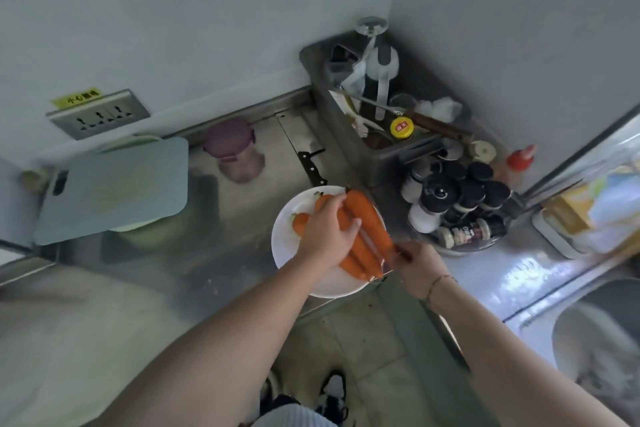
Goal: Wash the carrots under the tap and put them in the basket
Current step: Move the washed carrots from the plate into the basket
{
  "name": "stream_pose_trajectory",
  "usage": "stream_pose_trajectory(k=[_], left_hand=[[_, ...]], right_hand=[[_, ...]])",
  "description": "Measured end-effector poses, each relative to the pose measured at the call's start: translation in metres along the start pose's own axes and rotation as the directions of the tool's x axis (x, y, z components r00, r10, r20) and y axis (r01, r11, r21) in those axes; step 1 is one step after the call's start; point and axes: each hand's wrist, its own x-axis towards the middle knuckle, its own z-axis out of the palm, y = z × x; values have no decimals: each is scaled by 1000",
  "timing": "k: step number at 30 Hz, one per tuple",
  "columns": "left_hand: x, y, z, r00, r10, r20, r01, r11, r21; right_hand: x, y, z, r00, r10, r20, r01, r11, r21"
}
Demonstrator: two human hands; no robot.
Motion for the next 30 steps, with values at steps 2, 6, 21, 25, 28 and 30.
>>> stream_pose_trajectory(k=[2, 6, 21, 25, 28, 30], left_hand=[[12, 7, -2, 996, -69, -64, 63, 994, -95], [24, 30, 2, 998, -15, 62, 34, 948, -317], [-119, 220, 152, 880, 375, 292, -160, 812, -561], [-186, 289, 235, 769, 505, 392, -227, 788, -572], [-247, 334, 295, 638, 591, 494, -323, 787, -526], [-287, 357, 329, 544, 632, 552, -374, 771, -515]], right_hand=[[-9, 9, -10, 997, -73, 27, 71, 995, 67], [-39, 25, -27, 978, -199, 59, 178, 950, 257], [-259, 151, -130, 969, 123, -214, -6, 877, 480], [-321, 226, -148, 871, 302, -386, -37, 826, 563], [-379, 283, -161, 774, 444, -451, -97, 787, 609], [-421, 315, -166, 684, 531, -500, -166, 781, 602]])
